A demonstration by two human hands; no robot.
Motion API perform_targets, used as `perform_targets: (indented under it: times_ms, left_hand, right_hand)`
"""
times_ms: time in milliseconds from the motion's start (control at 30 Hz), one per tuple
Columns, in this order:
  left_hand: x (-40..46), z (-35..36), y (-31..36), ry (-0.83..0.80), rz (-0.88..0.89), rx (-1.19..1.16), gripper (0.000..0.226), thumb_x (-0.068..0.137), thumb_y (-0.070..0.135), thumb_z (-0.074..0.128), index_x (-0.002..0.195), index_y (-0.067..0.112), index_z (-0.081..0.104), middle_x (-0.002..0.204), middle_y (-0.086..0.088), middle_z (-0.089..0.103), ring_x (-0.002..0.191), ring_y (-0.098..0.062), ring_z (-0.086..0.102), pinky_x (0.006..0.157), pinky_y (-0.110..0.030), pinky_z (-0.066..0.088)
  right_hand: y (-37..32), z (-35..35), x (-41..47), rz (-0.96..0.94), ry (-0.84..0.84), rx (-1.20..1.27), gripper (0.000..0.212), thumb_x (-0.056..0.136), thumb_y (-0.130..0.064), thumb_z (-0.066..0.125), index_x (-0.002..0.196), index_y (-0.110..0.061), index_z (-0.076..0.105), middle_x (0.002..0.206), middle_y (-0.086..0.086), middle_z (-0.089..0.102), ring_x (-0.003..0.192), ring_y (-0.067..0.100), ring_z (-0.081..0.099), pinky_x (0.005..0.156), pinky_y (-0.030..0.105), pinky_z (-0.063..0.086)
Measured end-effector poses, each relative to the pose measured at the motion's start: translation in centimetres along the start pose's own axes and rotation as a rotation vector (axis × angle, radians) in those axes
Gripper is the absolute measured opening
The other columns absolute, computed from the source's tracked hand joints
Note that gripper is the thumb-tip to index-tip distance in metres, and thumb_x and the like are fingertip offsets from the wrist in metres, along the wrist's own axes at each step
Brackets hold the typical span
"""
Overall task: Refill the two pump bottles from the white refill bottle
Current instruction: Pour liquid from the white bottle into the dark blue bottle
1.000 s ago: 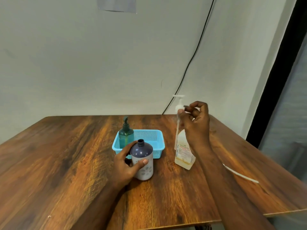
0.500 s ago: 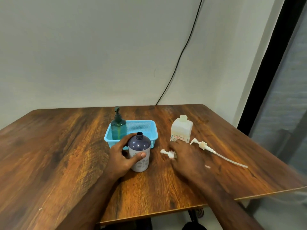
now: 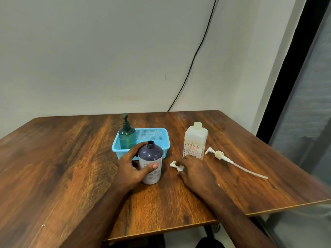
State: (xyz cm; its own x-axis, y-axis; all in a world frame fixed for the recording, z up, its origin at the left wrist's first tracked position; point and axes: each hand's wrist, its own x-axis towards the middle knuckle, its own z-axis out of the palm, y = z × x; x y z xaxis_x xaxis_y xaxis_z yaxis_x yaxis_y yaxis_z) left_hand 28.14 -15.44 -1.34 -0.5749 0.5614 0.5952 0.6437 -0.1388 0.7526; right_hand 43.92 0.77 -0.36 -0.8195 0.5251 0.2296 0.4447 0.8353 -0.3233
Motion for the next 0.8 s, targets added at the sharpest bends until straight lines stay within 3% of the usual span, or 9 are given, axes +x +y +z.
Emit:
perform_targets:
  times_ms: [200, 400, 467, 567, 667, 800]
  left_hand:
    - [0.0, 0.0, 0.1, 0.003, 0.0, 0.008, 0.065, 0.064, 0.05, 0.081, 0.122, 0.047, 0.053, 0.117, 0.037, 0.06, 0.109, 0.007, 0.06, 0.078, -0.008, 0.05]
    - [-0.1, 0.2, 0.3, -0.015, -0.017, 0.025, 0.068, 0.062, 0.052, 0.08, 0.124, 0.047, 0.051, 0.117, 0.04, 0.058, 0.109, 0.01, 0.058, 0.076, -0.006, 0.049]
    - [-0.1, 0.2, -0.1, -0.012, -0.043, 0.022, 0.077, 0.06, 0.055, 0.082, 0.13, 0.043, 0.052, 0.119, 0.034, 0.06, 0.111, 0.009, 0.057, 0.077, -0.007, 0.05]
    - [0.2, 0.5, -0.2, 0.001, -0.081, 0.014, 0.084, 0.059, 0.048, 0.09, 0.133, 0.038, 0.052, 0.122, 0.025, 0.06, 0.111, 0.009, 0.056, 0.077, -0.007, 0.05]
    - [1.2, 1.3, 0.6, 0.024, -0.082, -0.033, 0.064, 0.063, 0.027, 0.091, 0.116, 0.04, 0.057, 0.111, 0.021, 0.067, 0.106, 0.008, 0.06, 0.074, -0.008, 0.05]
    - [3.0, 2.6, 1.7, -0.003, -0.06, -0.1, 0.06, 0.061, 0.034, 0.092, 0.113, 0.033, 0.062, 0.107, 0.02, 0.07, 0.101, 0.0, 0.064, 0.069, -0.01, 0.05]
  right_hand:
    - [-0.4, 0.3, 0.4, -0.014, 0.034, 0.033, 0.032, 0.095, -0.028, 0.066, 0.126, -0.032, 0.065, 0.124, -0.011, 0.064, 0.115, 0.011, 0.057, 0.1, 0.031, 0.048]
    - [0.0, 0.4, 0.0, -0.014, 0.054, 0.063, 0.042, 0.089, -0.039, 0.071, 0.13, -0.033, 0.06, 0.133, -0.012, 0.058, 0.123, 0.011, 0.052, 0.105, 0.033, 0.046]
    - [0.2, 0.1, -0.5, 0.019, 0.153, 0.149, 0.039, 0.088, -0.04, 0.073, 0.124, -0.03, 0.063, 0.13, -0.011, 0.06, 0.122, 0.01, 0.052, 0.104, 0.031, 0.045]
    - [0.9, -0.6, -1.1, 0.09, 0.491, 0.328, 0.032, 0.084, -0.03, 0.079, 0.112, -0.024, 0.064, 0.124, -0.003, 0.064, 0.115, 0.015, 0.06, 0.089, 0.028, 0.056]
    - [2.2, -1.7, -0.4, 0.175, 0.661, 0.439, 0.054, 0.079, -0.025, 0.085, 0.122, -0.02, 0.054, 0.132, 0.003, 0.057, 0.122, 0.02, 0.056, 0.085, 0.035, 0.059]
    - [4.1, -2.8, 1.4, 0.265, 0.513, 0.58, 0.088, 0.074, -0.031, 0.087, 0.145, -0.025, 0.034, 0.153, -0.001, 0.041, 0.139, 0.021, 0.042, 0.105, 0.051, 0.048]
